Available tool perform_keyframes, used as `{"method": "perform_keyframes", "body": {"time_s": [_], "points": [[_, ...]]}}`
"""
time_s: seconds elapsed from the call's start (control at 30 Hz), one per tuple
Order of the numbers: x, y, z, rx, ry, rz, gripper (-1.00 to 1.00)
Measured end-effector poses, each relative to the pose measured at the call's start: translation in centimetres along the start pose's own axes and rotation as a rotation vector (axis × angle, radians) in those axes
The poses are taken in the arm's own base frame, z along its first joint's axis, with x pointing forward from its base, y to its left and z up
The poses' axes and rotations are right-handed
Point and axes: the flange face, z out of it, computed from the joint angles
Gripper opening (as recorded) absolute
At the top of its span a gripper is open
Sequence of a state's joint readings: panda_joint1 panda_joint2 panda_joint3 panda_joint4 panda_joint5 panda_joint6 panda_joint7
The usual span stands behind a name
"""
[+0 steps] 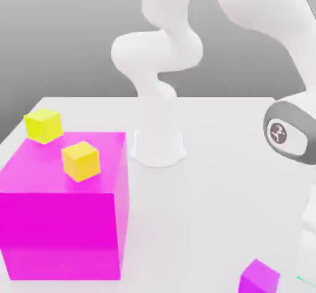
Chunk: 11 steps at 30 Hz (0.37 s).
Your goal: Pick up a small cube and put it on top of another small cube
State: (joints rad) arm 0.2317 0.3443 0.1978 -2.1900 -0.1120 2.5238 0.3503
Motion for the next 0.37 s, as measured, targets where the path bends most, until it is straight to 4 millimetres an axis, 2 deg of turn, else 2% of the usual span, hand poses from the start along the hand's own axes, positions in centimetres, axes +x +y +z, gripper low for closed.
{"method": "perform_keyframes", "body": {"time_s": [0.1, 0.13, 0.23, 0.27, 0.37], "points": [[-1.6, 3.2, -1.5, 0.0, 0.0, -0.075, -1.0], [-2.0, 3.9, -1.2, 0.0, 0.0, -0.091, -1.0], [-2.2, 4.4, 2.4, -0.002, 0.0, -0.104, -1.0], [-2.3, 4.5, 3.7, -0.002, 0.0, -0.105, 1.0], [-2.3, 4.5, 3.7, -0.002, 0.0, -0.105, 1.0]]}}
